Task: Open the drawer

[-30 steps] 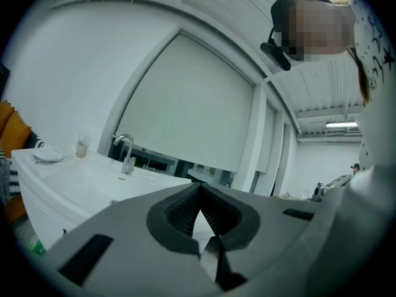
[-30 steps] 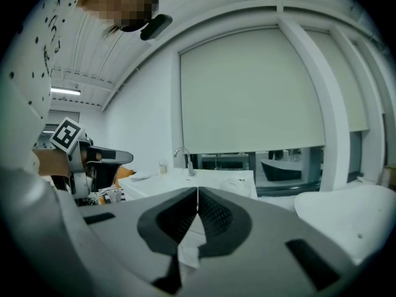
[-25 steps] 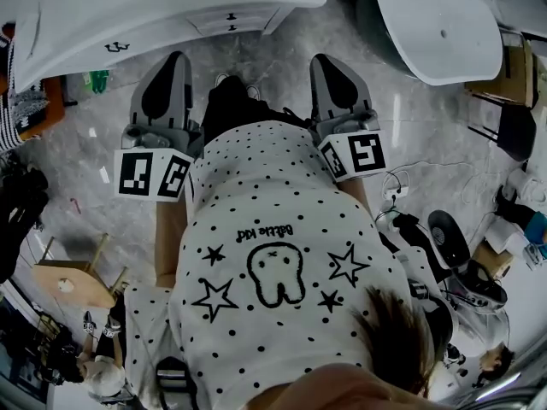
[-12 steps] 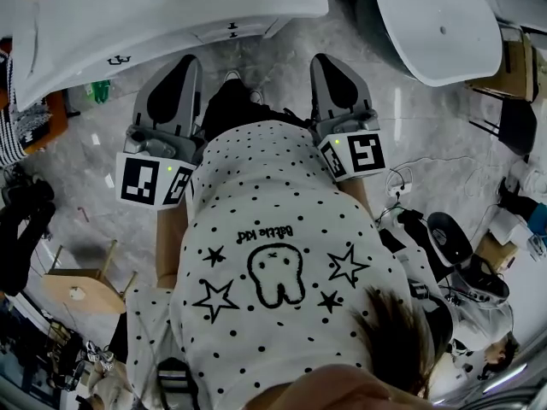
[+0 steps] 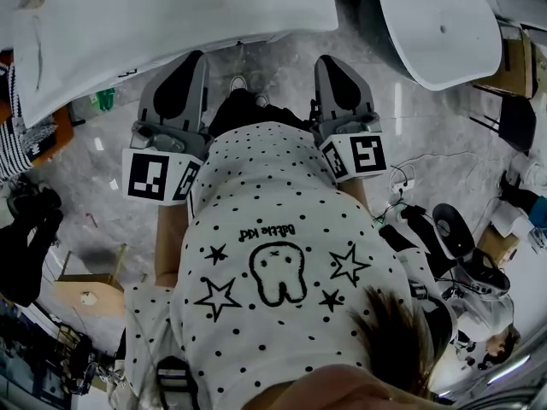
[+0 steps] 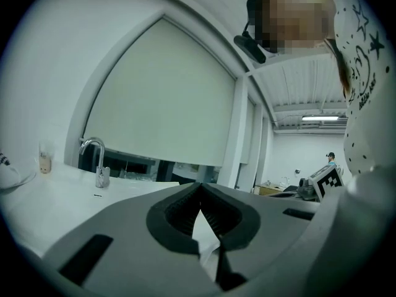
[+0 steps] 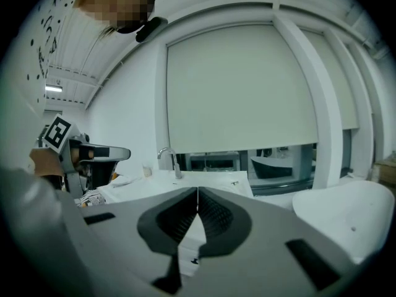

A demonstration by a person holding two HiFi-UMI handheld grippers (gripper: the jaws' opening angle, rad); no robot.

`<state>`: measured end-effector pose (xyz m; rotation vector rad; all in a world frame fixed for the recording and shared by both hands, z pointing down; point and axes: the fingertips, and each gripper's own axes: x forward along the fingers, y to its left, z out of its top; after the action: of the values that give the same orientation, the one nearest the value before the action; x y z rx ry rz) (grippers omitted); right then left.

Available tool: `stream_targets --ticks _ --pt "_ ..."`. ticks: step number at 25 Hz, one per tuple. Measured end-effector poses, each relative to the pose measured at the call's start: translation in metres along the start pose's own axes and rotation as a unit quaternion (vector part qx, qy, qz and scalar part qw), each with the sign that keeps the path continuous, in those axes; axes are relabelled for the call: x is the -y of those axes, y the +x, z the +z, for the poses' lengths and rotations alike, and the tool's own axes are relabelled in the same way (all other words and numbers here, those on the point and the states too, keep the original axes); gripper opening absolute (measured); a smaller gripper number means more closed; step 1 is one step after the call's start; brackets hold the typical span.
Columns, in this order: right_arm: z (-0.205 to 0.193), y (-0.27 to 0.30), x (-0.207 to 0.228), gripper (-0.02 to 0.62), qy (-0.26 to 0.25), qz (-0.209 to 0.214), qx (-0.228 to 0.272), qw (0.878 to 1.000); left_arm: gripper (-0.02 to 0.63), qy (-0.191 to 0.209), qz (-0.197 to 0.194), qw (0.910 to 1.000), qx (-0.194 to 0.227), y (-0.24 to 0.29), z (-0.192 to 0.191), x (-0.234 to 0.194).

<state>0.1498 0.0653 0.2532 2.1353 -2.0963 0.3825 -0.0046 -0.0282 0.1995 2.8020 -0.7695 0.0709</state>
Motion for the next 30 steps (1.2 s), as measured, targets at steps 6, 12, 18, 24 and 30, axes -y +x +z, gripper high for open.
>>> stream_targets --ticks 6,12,18,24,30 --pt "0.004 0.001 0.009 0.014 -0.004 -0.018 0.003 1.000 0.005 -0.004 -0.008 0.9999 -0.005 0.000 -0.002 0.004" --pt "0.012 0.003 0.018 0.014 -0.009 -0.026 0.012 1.000 0.005 -0.020 0.001 0.9998 -0.008 -0.004 -0.005 0.004" --pt "0.009 0.003 0.015 0.014 -0.018 -0.013 0.001 1.000 0.005 -0.032 0.010 0.9994 -0.008 -0.010 -0.008 0.003" --pt "0.011 0.014 0.000 0.014 -0.029 0.022 -0.002 0.999 0.005 -0.042 0.035 0.9985 -0.003 -0.020 -0.012 -0.003" --pt "0.010 0.019 -0.004 0.014 -0.034 0.037 -0.012 0.999 0.005 -0.056 0.054 0.9969 0.004 -0.024 -0.015 -0.009"
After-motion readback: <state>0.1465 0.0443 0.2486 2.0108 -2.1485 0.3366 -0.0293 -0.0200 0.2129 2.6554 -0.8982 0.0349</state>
